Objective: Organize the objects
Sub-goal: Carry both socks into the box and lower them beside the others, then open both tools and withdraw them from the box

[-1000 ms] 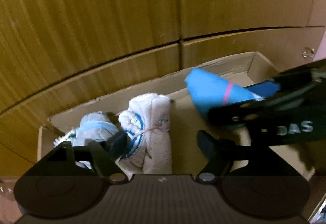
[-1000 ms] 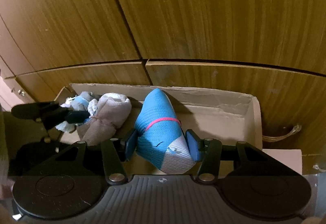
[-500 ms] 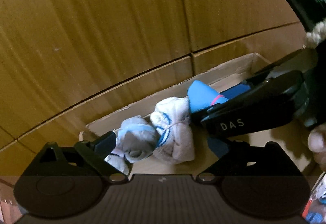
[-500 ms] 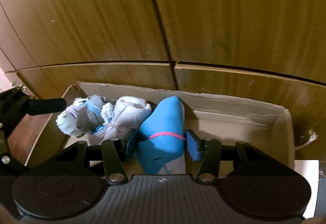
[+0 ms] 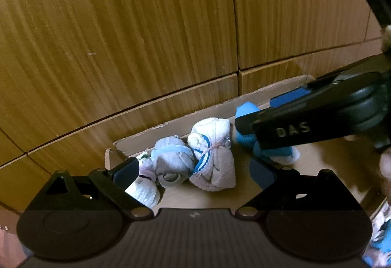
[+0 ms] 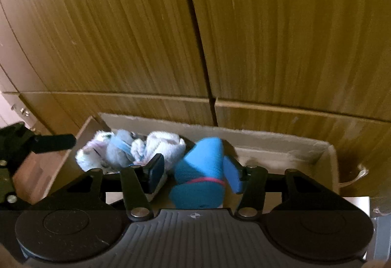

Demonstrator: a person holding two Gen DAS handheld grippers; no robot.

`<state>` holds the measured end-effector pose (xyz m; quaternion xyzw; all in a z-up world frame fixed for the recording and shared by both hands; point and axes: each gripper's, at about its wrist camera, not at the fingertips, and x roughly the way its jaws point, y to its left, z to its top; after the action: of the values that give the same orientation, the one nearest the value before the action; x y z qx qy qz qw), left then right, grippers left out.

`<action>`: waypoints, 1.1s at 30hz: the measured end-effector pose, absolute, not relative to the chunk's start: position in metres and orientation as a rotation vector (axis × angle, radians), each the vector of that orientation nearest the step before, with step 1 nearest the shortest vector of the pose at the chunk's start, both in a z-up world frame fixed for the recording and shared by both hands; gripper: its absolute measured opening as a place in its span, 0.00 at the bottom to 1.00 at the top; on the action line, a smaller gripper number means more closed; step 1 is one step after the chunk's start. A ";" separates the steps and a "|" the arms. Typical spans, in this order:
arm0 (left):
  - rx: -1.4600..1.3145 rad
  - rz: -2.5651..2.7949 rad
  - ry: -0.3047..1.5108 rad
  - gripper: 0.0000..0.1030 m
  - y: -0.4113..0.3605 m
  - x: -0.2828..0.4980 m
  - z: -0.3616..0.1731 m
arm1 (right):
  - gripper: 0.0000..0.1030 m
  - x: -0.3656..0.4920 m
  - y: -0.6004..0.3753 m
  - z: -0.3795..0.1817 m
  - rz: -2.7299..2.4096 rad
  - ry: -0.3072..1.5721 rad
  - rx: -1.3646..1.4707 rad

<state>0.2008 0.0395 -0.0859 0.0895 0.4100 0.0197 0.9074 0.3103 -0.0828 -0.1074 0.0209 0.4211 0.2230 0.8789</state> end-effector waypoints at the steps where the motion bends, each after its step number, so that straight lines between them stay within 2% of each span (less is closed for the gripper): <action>1: 0.176 0.043 0.845 0.93 0.040 0.198 -0.083 | 0.61 0.307 -0.084 -0.102 0.466 0.873 0.039; 12: 0.125 0.056 0.766 0.96 0.039 0.145 -0.038 | 0.64 0.246 -0.101 -0.045 0.504 0.807 0.027; 22: 0.136 0.128 0.672 0.97 0.045 0.053 -0.010 | 0.69 0.162 -0.122 0.013 0.575 0.680 0.075; 33: 0.032 0.209 0.619 0.99 0.047 -0.053 -0.029 | 0.77 0.062 -0.154 0.001 0.550 0.596 0.073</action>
<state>-0.0531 0.0465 -0.0287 0.0156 0.3040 0.1026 0.9470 0.0619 -0.1542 0.0013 0.0353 0.2900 0.2673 0.9183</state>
